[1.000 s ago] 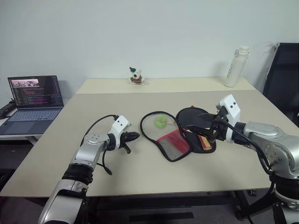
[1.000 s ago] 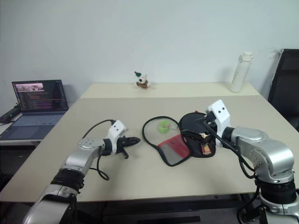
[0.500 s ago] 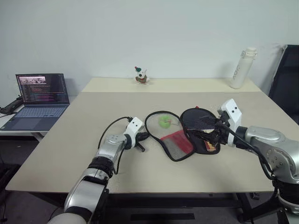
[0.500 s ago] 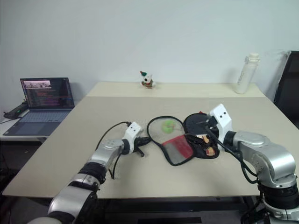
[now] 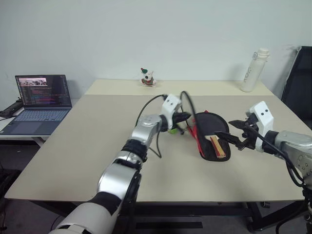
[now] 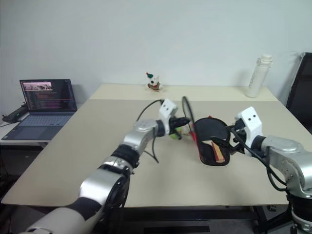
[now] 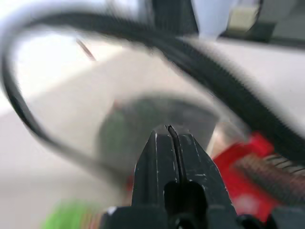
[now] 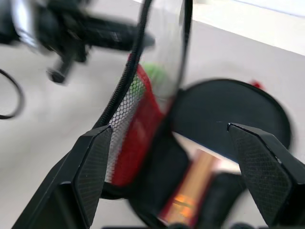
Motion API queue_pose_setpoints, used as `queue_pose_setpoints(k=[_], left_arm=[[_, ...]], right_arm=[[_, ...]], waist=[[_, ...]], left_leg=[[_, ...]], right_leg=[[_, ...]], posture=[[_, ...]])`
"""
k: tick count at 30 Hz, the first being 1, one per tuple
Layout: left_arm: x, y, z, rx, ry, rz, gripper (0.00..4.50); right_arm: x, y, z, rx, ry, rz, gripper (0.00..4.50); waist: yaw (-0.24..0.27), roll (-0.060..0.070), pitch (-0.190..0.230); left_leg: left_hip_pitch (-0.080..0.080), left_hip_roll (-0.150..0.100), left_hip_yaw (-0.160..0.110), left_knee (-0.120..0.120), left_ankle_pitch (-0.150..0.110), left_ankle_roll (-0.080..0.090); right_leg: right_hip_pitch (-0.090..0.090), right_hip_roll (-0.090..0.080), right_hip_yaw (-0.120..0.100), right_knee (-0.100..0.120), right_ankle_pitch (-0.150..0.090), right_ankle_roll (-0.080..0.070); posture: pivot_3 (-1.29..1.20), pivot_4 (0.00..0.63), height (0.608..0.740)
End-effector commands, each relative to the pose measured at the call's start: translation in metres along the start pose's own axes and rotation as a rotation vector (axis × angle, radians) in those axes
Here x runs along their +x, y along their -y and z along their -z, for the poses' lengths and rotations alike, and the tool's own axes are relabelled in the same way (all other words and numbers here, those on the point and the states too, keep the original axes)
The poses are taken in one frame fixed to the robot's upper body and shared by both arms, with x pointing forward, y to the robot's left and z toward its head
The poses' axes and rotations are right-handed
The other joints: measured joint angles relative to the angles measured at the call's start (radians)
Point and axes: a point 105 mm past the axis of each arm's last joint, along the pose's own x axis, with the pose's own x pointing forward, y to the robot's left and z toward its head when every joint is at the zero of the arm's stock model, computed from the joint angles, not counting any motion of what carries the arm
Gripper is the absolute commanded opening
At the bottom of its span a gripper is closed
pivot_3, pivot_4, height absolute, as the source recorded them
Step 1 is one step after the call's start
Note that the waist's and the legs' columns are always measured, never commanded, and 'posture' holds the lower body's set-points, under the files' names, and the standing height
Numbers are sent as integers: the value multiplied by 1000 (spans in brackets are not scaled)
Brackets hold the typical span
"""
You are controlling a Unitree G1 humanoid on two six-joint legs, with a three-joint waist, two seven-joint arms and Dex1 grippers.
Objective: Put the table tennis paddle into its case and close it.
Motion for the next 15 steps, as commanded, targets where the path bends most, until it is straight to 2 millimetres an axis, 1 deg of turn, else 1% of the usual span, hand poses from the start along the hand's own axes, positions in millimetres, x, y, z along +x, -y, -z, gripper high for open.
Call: queue_pose_setpoints(k=[1,3,5,9,13,14,15], left_arm=[[16,11,-18,1,56,-7,37],[20,14,-21,1,68,-1,37],[19,15,-23,-1,78,7,37],[5,3,-12,1,68,6,37],[-15,-8,-7,-36,94,28,37],[-21,-9,-5,-47,98,41,12],[-25,-10,-4,-53,100,51,12]], right_arm=[[-10,19,-10,-24,19,96,4243],[-10,23,-8,-23,6,120,4243],[-8,30,-2,-19,-17,150,4243],[-2,39,10,45,-43,175,4243],[11,51,20,113,-56,190,4243],[15,55,22,133,-60,197,4372],[17,58,23,146,-63,201,4372]], waist=[[-2,0,0],[-8,0,0],[-16,0,0],[-18,0,0],[-20,0,0],[-20,0,0],[-20,0,0]], left_leg=[[0,0,0,0,0,0],[0,0,0,-1,0,0],[0,0,0,-1,0,0],[1,0,0,-1,0,0],[2,1,1,-1,0,0],[2,1,1,-1,0,0],[2,1,1,0,0,0]], right_leg=[[0,0,0,0,0,0],[0,0,0,-1,0,0],[0,0,0,-1,0,0],[0,0,0,1,0,0],[0,1,2,3,0,0],[0,1,2,3,0,0],[0,1,2,4,0,0]], posture=[[0,150,740],[0,150,740],[0,150,740],[0,150,740],[0,150,740],[0,150,740],[0,150,740]])
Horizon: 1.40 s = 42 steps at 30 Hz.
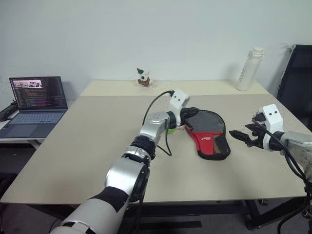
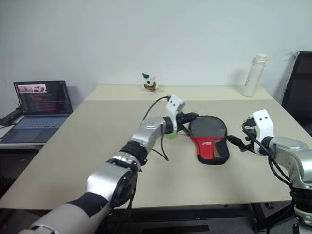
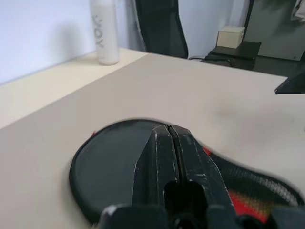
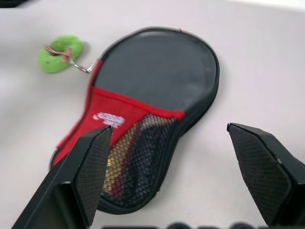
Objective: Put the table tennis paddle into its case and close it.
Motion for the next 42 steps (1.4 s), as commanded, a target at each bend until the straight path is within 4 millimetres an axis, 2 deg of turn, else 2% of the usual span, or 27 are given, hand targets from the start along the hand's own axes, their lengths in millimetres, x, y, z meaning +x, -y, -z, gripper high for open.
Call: queue_pose_setpoints(k=[1,6,8,13,18,26,29,35,40,41,42], left_arm=[[-12,1,-19,7,76,56,12],[-69,10,-17,-36,95,221,12],[-94,12,-16,-38,72,248,12],[-134,17,-11,-26,-13,240,12],[-143,18,-6,-33,-45,195,12],[-143,19,-6,-23,-57,175,12],[-143,18,-5,-19,-62,173,0],[-147,19,1,-9,-92,165,0],[-153,20,9,-13,-126,170,0],[-155,20,11,-15,-136,175,0],[-157,21,13,-19,-146,185,0]], right_arm=[[8,9,-12,8,44,23,4372],[47,11,7,69,-34,15,4372],[61,14,18,80,-69,26,4372],[82,19,41,107,-127,32,4372],[94,15,56,116,-166,15,4372],[109,-14,65,161,-215,-106,4372],[112,-24,70,167,-243,-145,3821],[117,-43,81,157,-287,-209,1842],[123,-58,79,167,-288,-252,258],[124,-62,77,171,-283,-262,33],[126,-66,74,179,-274,-276,33]], waist=[[3,0,0],[-9,0,0],[1,1,0],[-6,1,0],[-6,0,0],[-26,-1,-1],[-32,-2,-1],[-37,-4,-2],[-45,-5,-3],[-47,-5,-3],[-48,-5,-3]], left_leg=[[0,0,0,0,0,0],[1,0,2,-1,0,0],[2,0,1,-1,0,0],[2,0,3,-1,0,0],[6,0,3,1,0,0],[10,3,7,0,0,0],[10,4,8,0,0,0],[11,5,9,0,0,0],[12,8,11,0,0,0],[12,10,11,0,0,0],[13,12,12,0,0,0]], right_leg=[[0,0,0,0,0,0],[0,0,3,1,2,-3],[0,0,2,2,3,-5],[-1,0,4,3,3,-5],[3,0,5,3,2,-4],[4,2,9,5,1,-1],[3,3,10,5,1,-2],[3,5,11,5,1,-2],[3,8,12,5,2,-3],[3,9,12,5,3,-4],[3,11,13,5,3,-5]], posture=[[0,150,740],[0,150,740],[0,150,740],[0,150,740],[0,150,740],[0,150,740],[0,150,740],[0,150,740],[0,150,740],[0,150,740],[0,150,740]])
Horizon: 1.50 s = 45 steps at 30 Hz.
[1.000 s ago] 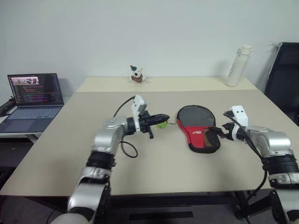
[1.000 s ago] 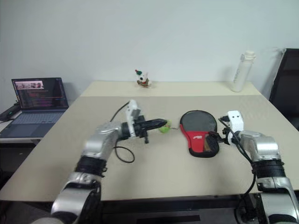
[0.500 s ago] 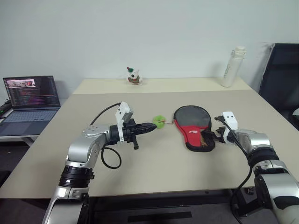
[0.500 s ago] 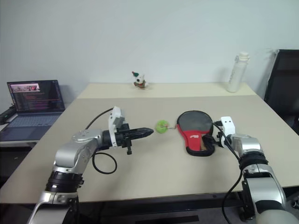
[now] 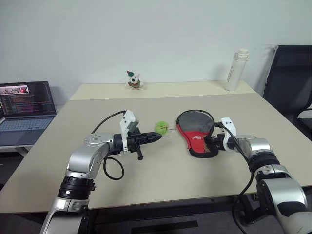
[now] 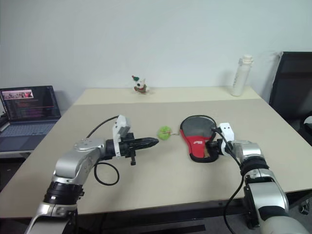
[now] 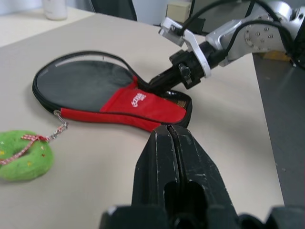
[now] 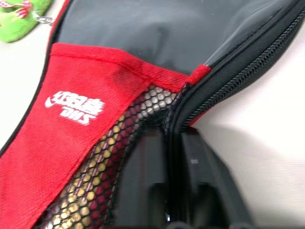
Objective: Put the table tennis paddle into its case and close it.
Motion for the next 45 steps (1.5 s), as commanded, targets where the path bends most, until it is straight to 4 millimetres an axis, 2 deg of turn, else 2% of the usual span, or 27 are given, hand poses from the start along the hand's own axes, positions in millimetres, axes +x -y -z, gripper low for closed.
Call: queue_pose_setpoints(k=[1,6,9,12,15,20,24,29,32,45], left_arm=[[-5,8,-4,46,-13,41,0],[-19,18,6,29,-61,110,0],[-24,23,7,25,-72,140,0],[-27,30,9,16,-77,170,0],[-24,38,11,4,-70,189,0],[-23,54,15,-15,-79,252,0],[-30,63,21,-24,-107,298,0],[-35,67,24,-31,-132,318,0],[-36,67,25,-32,-138,320,0],[-34,65,27,-25,-145,318,0]], right_arm=[[14,-22,19,44,-78,-81,33],[19,-48,5,53,-55,-183,33],[19,-64,3,54,-61,-240,33],[14,-94,9,60,-77,-333,33],[8,-113,16,71,-83,-366,33],[-6,-132,28,104,-89,-394,33],[-24,-147,43,115,-111,-418,33],[-40,-153,57,139,-130,-411,33],[-48,-147,64,154,-139,-379,33],[-62,-136,75,182,-153,-331,33]], waist=[[-3,0,0],[-9,0,0],[-10,0,0],[-10,0,0],[-9,0,0],[-5,0,0],[-2,0,0],[2,0,0],[6,0,0],[30,0,0]], left_leg=[[1,2,1,0,0,0],[5,8,3,-4,0,0],[5,11,4,-4,-1,0],[5,14,5,-4,-2,-2],[4,20,6,-4,-3,-5],[2,22,5,-5,-4,-5],[1,22,5,-5,-5,-6],[1,21,4,-4,-5,-6],[0,21,4,-4,-5,-6],[-1,21,4,-4,-5,-6]], right_leg=[[0,2,1,0,0,-1],[-1,9,3,1,0,-2],[-2,12,4,1,0,-4],[-2,15,4,0,0,-4],[-3,20,5,0,-1,-6],[-6,22,4,1,-2,-8],[-7,22,4,0,-3,-9],[-7,22,3,0,-4,-10],[-7,22,3,0,-4,-10],[-7,22,2,-2,-4,-10]], posture=[[0,150,740],[0,150,740],[0,150,740],[0,150,740],[0,150,740],[0,150,740],[0,150,740],[0,150,740],[0,150,740],[0,150,740]])
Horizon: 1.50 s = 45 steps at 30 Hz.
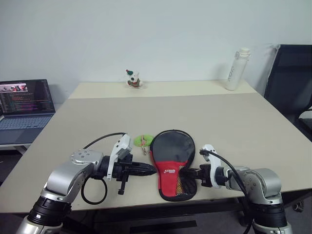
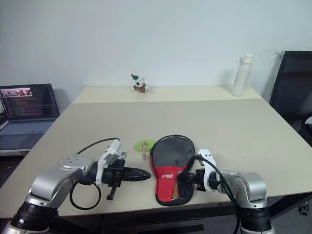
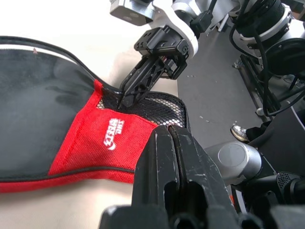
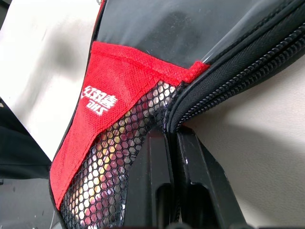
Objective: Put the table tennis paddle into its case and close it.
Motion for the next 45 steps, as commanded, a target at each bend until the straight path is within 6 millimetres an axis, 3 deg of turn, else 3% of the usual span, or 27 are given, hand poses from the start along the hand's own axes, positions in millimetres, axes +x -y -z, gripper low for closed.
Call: queue_pose_setpoints(k=[1,13,14,15,19,26,31,37,40,45], left_arm=[[-1,1,-7,43,-1,2,0],[1,0,-5,47,-1,-10,0],[1,0,-5,47,1,-12,0],[2,0,-5,47,2,-14,0],[2,0,-3,44,7,-24,0],[-1,-5,-1,31,29,-94,0],[-10,-23,-4,10,66,-217,0],[-23,-53,-5,-4,77,-362,0],[-31,-73,-8,-10,88,-470,596],[-40,-102,-9,13,71,-633,2416]], right_arm=[[-4,-4,5,0,-15,-16,33],[-4,6,7,28,0,43,33],[-6,6,7,29,2,45,526],[-8,6,8,24,2,45,662],[-19,8,13,-54,-1,86,2034],[-57,9,-9,-187,90,163,4405],[-67,-15,-33,-319,160,35,4484],[-36,-35,-67,-420,246,-62,4484],[-12,-39,-78,-458,258,-70,4500],[26,-35,-73,-535,221,-34,4500]], waist=[[1,0,0],[2,0,0],[2,0,0],[2,0,0],[5,0,0],[21,0,0],[18,0,0],[13,0,0],[16,0,0],[20,0,0]], left_leg=[[0,0,0,0,0,0],[-1,0,0,0,0,0],[-1,0,0,0,0,0],[-1,0,0,0,0,0],[-1,0,-1,0,0,0],[-2,0,-1,2,0,0],[-2,0,-1,2,0,0],[0,1,-1,2,0,0],[-2,0,-1,2,0,0],[-3,0,-1,2,0,0]], right_leg=[[0,0,0,0,0,0],[0,0,-1,-1,0,0],[0,0,-1,-1,0,0],[0,0,0,-1,0,0],[0,0,-1,-1,0,0],[0,-1,-1,-1,0,0],[0,0,-1,-2,0,0],[0,1,-2,0,0,0],[0,1,-1,-1,0,0],[-1,0,-1,-2,1,0]], posture=[[0,150,740],[0,150,740],[0,150,740],[0,150,740],[0,150,740],[0,150,740],[0,150,740],[0,150,740],[0,150,740],[0,150,740]])
